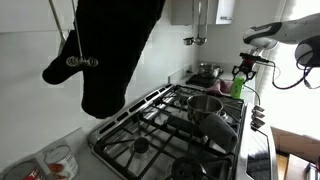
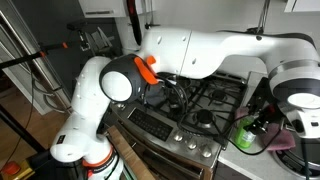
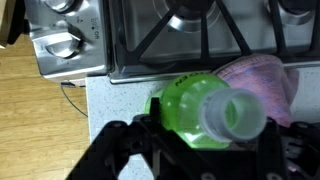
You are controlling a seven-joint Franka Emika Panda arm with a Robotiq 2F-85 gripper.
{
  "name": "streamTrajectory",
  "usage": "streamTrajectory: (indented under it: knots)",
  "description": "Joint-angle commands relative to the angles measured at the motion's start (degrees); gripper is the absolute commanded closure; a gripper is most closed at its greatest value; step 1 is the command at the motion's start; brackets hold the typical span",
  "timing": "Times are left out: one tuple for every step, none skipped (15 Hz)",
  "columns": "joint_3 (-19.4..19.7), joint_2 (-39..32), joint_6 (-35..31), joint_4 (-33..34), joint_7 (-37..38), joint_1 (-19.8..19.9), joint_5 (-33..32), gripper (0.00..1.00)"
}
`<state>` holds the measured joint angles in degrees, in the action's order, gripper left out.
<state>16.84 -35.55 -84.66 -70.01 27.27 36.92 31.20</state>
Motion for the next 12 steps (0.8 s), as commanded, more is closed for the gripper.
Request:
streamTrajectory:
  knots:
    - [-1.64, -1.56, 2.73, 2.85, 0.89, 1.68, 2.0, 0.55]
    - [-1.72, -0.78, 2.66, 2.29, 0.87, 1.07, 1.51, 0.55]
    - [-0.91, 1.32, 1.36, 0.03, 0.84, -1.17, -0.49, 0.55]
    - [-0.85, 2.76, 0.65, -1.11, 0.41, -2.47, -1.95, 0.55]
    - [-0.43, 4.68, -0.87, -2.91, -0.48, -4.69, -4.74, 0.55]
    - [-0.26, 6.25, -1.53, -4.07, -0.35, -6.42, -6.84, 0.55]
    - [-0.11, 8.19, -2.92, -6.24, -0.48, -8.65, -9.7, 0.55]
    - [0.03, 10.14, -4.03, -7.85, 0.03, -10.76, -12.65, 0.55]
    - [-0.11, 13.19, -7.86, -11.84, -0.54, -13.24, -15.35, 0.55]
    - [-0.34, 15.24, -10.6, -14.17, -0.62, -15.21, -17.87, 0.55]
    - [-0.57, 17.33, -13.83, -16.68, -0.13, -17.44, -20.35, 0.55]
    - [-0.81, 19.41, -17.01, -19.21, 0.05, -19.39, -22.76, 0.55]
